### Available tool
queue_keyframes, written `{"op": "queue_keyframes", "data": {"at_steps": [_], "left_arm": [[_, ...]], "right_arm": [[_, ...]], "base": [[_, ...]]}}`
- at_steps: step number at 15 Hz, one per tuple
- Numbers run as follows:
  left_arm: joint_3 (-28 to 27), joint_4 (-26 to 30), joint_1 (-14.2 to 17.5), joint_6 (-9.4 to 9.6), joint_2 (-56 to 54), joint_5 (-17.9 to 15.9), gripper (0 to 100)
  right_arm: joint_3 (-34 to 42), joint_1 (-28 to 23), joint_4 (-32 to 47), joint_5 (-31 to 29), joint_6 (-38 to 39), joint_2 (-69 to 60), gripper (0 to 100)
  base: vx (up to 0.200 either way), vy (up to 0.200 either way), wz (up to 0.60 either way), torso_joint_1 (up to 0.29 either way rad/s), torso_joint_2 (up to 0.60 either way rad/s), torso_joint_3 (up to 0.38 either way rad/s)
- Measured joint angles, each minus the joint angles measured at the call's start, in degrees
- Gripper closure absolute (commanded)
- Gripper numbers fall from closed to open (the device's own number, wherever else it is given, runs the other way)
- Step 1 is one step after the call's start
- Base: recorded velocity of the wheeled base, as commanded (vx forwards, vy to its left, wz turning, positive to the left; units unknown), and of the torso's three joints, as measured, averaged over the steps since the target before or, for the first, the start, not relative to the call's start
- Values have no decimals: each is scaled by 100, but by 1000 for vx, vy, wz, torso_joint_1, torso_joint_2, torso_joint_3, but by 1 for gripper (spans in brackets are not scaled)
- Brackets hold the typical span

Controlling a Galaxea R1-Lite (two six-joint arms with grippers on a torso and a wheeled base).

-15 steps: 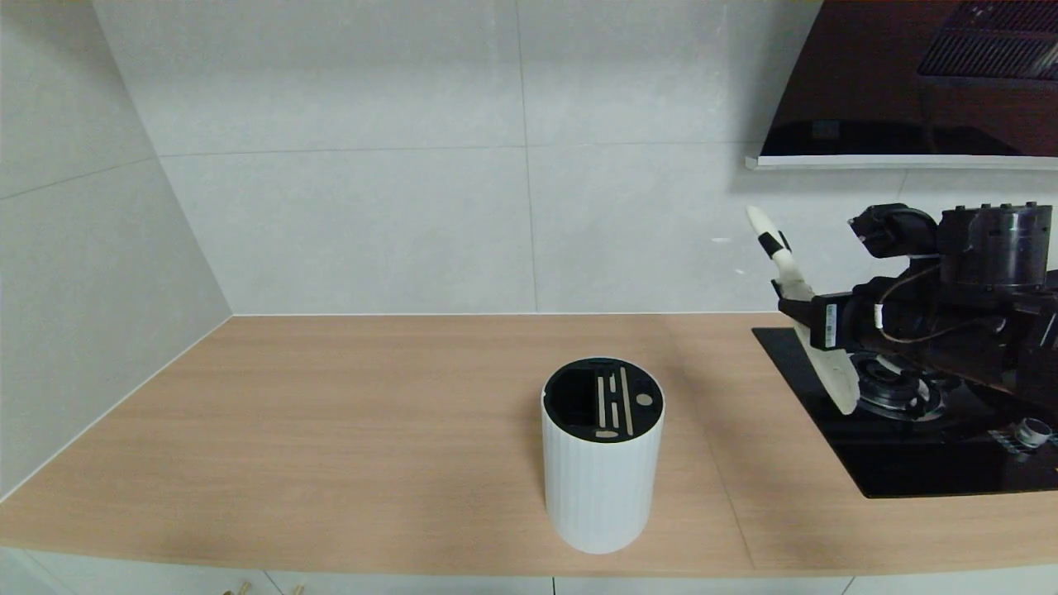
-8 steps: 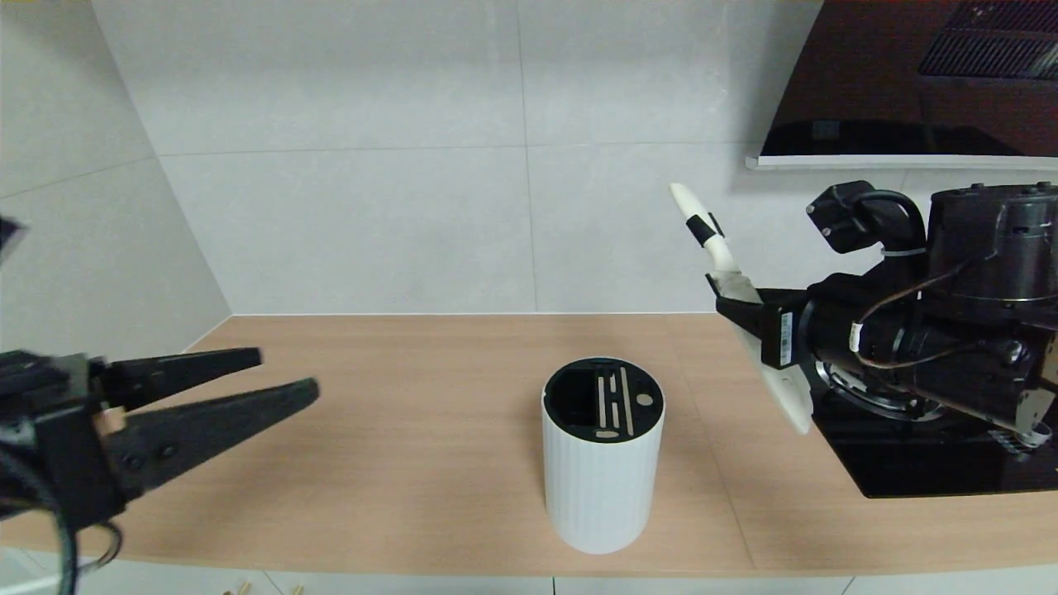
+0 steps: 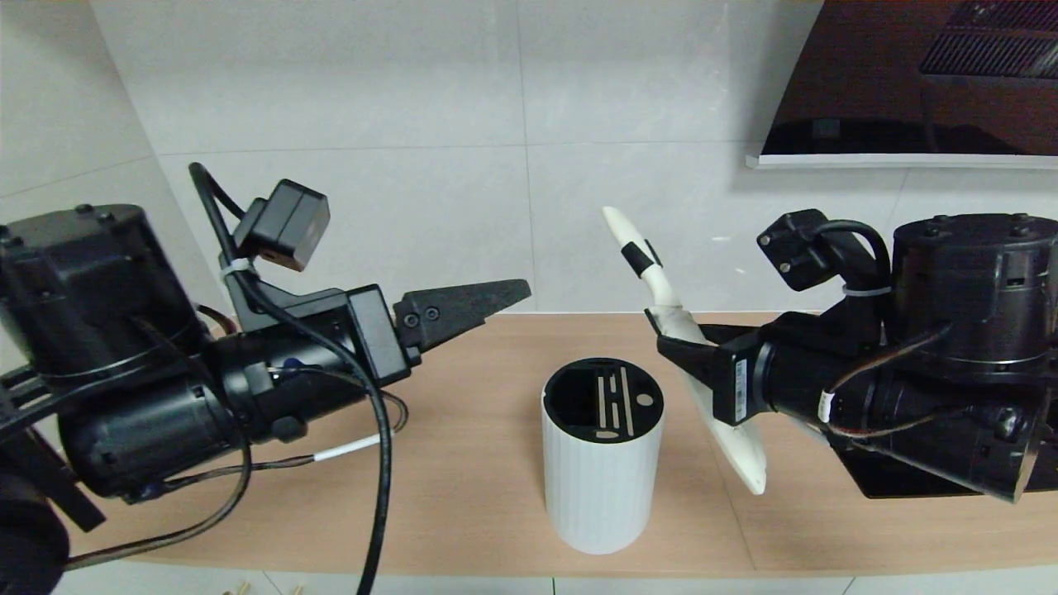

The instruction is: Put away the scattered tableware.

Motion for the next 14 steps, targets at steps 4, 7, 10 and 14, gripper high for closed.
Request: {"op": "queue_keyframes", "data": {"at_steps": [4, 7, 10, 14], "left_arm": [[0, -1022, -450, -127, 806, 1119, 0], [-15, -1407, -669, -149, 1180, 1284, 0], [-39, -1415, -752, -149, 1332, 1429, 0], [-191, -1430, -775, -149, 1509, 1699, 0]], "right_arm": [[22, 416, -263, 5, 234, 221, 100], [30, 623, -507, 0, 288, 429, 100], [59, 796, -596, -2, 354, 581, 100], [105, 907, -597, -2, 351, 641, 100]], "base": [[0, 0, 0, 0, 0, 0], [0, 0, 0, 0, 0, 0], [0, 0, 0, 0, 0, 0], [0, 0, 0, 0, 0, 0]]}}
